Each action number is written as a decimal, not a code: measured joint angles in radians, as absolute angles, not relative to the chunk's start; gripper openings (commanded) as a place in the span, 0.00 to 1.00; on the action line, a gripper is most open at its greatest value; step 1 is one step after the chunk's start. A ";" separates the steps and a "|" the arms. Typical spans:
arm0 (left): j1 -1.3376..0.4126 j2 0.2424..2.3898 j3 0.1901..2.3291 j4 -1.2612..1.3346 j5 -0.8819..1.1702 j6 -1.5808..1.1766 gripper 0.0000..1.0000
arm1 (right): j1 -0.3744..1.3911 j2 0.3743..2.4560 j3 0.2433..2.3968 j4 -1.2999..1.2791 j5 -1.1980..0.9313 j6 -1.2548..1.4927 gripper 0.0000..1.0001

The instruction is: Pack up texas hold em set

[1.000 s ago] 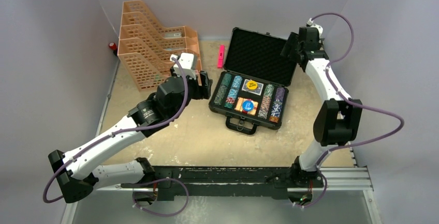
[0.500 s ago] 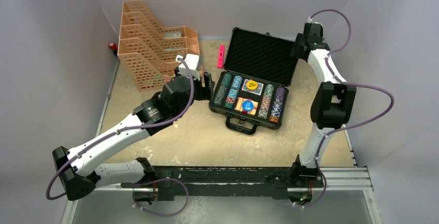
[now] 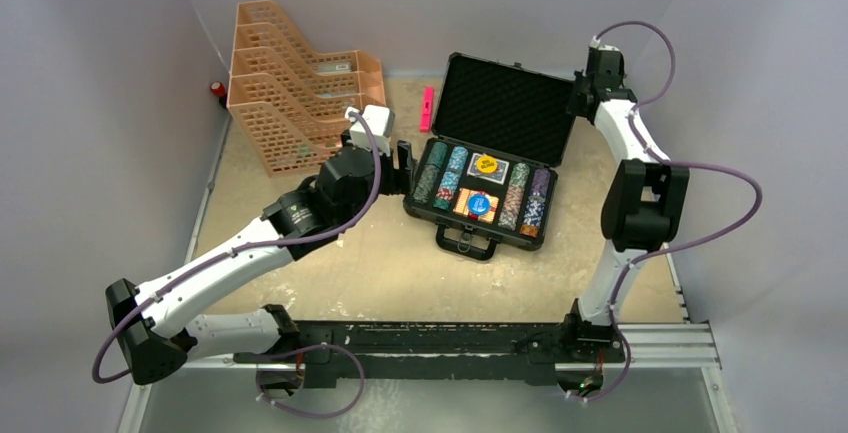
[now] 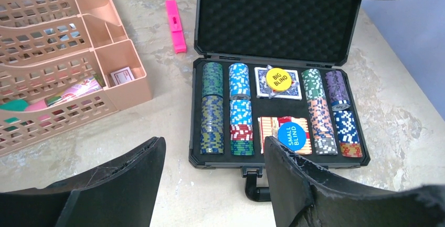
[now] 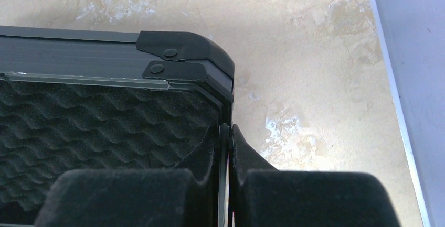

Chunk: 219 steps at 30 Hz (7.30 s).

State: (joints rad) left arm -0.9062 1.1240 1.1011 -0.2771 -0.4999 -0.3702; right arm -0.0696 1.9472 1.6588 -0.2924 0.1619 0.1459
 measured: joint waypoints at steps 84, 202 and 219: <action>-0.687 1.663 1.160 -0.277 -0.241 -0.669 0.43 | 0.939 1.192 0.548 0.006 0.169 0.776 0.69; -0.685 1.689 1.160 -0.219 -0.249 -0.662 0.41 | 0.889 1.210 0.529 0.126 0.424 0.915 0.67; -0.683 1.689 1.160 -0.219 -0.246 -0.662 0.41 | 0.884 1.216 0.557 0.099 0.462 0.967 0.60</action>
